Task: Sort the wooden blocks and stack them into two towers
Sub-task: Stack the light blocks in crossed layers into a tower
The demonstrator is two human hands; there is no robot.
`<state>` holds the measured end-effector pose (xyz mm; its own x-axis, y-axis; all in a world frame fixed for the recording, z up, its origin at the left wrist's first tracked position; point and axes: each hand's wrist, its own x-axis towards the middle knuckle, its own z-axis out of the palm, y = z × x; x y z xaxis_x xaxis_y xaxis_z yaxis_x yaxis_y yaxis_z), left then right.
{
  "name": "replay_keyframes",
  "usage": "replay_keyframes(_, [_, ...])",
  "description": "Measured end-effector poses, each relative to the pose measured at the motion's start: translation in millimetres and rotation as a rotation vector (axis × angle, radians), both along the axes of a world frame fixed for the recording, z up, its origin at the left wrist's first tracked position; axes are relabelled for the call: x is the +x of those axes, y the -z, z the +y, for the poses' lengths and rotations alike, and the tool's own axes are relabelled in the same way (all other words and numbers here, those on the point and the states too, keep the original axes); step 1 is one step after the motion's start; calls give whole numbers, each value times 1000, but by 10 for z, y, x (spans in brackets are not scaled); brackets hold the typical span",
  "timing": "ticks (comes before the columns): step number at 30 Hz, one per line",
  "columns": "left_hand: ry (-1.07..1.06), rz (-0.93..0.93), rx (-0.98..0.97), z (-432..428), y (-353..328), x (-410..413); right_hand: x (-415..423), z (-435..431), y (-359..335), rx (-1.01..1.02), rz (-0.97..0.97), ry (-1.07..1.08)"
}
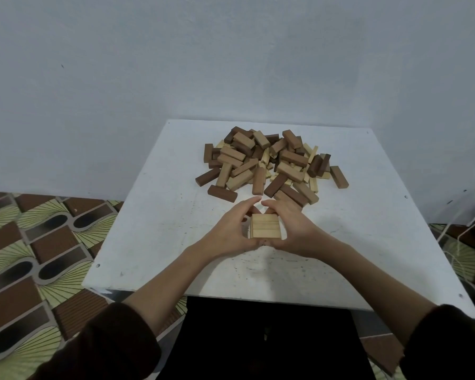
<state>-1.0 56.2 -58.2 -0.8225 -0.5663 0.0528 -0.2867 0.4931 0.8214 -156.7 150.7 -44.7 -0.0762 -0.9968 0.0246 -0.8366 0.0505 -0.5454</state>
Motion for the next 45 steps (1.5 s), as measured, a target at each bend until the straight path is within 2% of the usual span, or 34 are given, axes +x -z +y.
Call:
replay_keyframes(10, [-25,20,43,17,32,22,29,31,66,-72,-22,22])
replay_keyframes(14, [-27,-28,17,100,52,73,48,128,101,-135,-56,35])
replay_keyframes(19, [-52,-95,-127,244,157,54,198,237,223,-87,-96,177])
replay_keyframes(24, [-109,-198,-373,303,279,29,279,266,290,-116,39,224])
replay_keyframes(28, [-136,-287,-478,293,345,10,288,257,313,-84,87,227])
replay_keyframes(45, [-130,-360,-482,284,336,7,268,204,419,-3,182,223])
